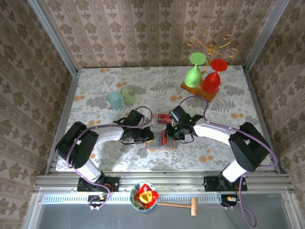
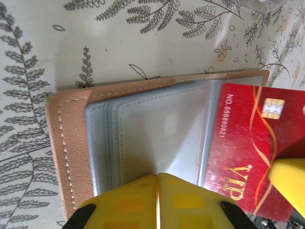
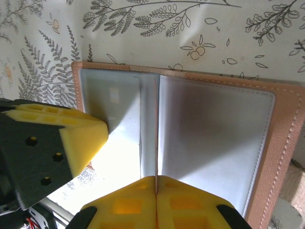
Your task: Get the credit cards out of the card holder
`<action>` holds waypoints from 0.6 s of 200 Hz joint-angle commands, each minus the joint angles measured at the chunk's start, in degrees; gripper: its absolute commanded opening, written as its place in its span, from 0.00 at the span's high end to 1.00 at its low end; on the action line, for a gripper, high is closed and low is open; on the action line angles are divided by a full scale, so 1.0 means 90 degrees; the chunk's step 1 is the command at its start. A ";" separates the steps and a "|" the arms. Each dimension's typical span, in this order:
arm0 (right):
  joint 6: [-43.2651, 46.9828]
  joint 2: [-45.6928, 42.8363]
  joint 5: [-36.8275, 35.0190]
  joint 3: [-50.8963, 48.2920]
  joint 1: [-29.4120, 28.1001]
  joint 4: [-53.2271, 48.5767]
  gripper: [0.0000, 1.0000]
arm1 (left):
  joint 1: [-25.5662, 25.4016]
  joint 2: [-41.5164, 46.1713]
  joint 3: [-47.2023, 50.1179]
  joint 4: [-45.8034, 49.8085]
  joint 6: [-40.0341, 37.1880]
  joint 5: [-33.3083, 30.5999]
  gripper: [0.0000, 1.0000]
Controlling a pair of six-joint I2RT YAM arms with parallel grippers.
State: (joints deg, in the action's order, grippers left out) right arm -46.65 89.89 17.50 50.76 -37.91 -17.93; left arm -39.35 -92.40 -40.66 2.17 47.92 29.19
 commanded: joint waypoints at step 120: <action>0.6071 0.0071 -0.0944 0.1582 0.0142 -0.2790 1.00 | 0.0130 0.0772 -0.0053 0.0908 -0.0373 -0.0245 0.88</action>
State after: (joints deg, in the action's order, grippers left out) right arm -10.39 88.79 12.27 61.67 -36.88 -34.20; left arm -38.70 -87.46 -41.19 8.01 46.22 28.05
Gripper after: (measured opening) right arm 0.044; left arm 0.122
